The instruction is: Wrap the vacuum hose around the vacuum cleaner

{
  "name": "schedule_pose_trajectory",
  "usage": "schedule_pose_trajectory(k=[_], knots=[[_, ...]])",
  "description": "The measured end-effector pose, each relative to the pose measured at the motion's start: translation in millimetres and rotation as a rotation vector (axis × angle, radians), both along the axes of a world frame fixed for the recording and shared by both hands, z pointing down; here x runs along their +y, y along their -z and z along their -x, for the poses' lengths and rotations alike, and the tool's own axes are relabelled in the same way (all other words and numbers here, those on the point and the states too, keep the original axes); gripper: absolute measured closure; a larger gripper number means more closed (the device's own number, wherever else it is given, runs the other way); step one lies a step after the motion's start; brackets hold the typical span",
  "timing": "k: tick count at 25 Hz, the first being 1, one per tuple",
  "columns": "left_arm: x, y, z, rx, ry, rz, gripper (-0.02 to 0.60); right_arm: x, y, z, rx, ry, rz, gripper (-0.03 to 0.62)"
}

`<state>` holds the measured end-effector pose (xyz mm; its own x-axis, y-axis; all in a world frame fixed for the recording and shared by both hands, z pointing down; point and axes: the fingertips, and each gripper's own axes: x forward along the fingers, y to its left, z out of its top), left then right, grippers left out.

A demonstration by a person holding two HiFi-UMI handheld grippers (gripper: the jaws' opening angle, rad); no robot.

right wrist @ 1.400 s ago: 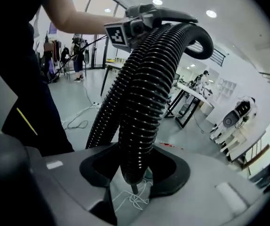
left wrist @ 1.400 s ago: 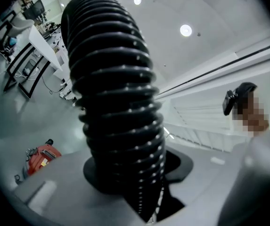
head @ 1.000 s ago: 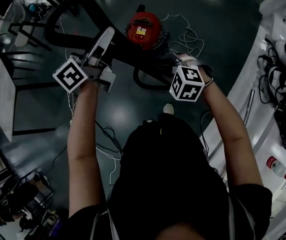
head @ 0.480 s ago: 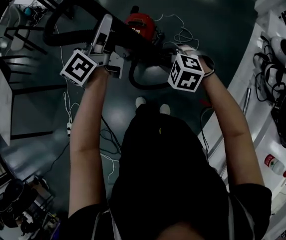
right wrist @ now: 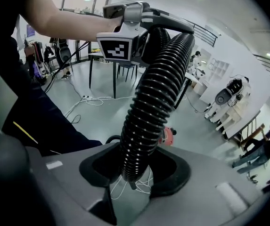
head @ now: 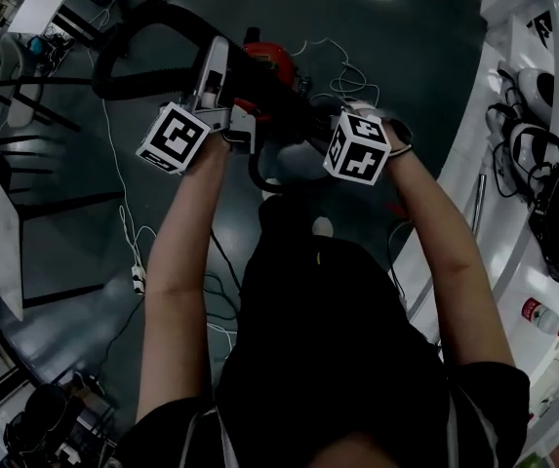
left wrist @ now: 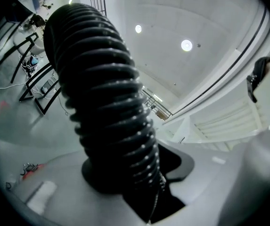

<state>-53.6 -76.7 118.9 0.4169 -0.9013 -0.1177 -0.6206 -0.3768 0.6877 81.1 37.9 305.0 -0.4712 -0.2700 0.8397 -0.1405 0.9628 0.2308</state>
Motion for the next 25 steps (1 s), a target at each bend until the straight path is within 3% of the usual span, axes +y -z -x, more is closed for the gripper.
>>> schedule_pose_trajectory(k=[15,25], knots=[[-103,-94,52,0.065,0.021,0.156,0.390,-77,-64,40,0.093,-0.110,0.155,0.413],[-155,-146,81,0.114,0.022,0.218,0.390,-121,-98,59,0.151,-0.164,0.191,0.413]])
